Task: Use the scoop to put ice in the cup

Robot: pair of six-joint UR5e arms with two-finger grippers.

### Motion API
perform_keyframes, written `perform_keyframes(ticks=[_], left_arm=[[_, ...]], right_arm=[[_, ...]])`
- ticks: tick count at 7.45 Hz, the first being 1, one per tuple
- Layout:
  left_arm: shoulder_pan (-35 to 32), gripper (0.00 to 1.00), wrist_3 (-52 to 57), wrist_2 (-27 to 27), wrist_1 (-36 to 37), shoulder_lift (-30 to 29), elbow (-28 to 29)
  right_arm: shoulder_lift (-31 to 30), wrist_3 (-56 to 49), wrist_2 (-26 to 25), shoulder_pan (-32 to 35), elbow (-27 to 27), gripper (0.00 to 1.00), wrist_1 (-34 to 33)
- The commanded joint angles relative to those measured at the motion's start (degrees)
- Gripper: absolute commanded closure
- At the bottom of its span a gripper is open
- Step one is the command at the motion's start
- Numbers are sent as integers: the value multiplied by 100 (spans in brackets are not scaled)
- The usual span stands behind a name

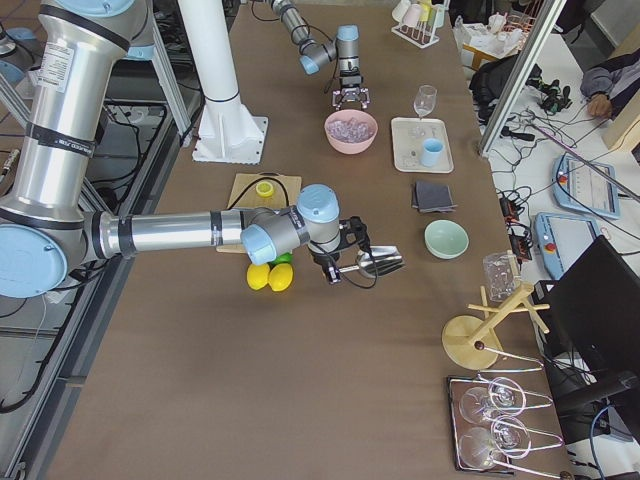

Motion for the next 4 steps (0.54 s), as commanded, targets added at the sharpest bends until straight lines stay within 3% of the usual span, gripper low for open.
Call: perform_keyframes(ticks=[1, 3, 4], left_arm=[[13, 1, -31, 0, -39, 9, 9], [13, 1, -31, 0, -91, 17, 26], [13, 1, -31, 0, -257, 17, 131]], right_arm=[[542, -2341, -125, 261, 354, 100, -1084], [782, -3407, -449, 270, 1107, 100, -2329], [923, -3429, -755, 200, 1416, 100, -3005]])
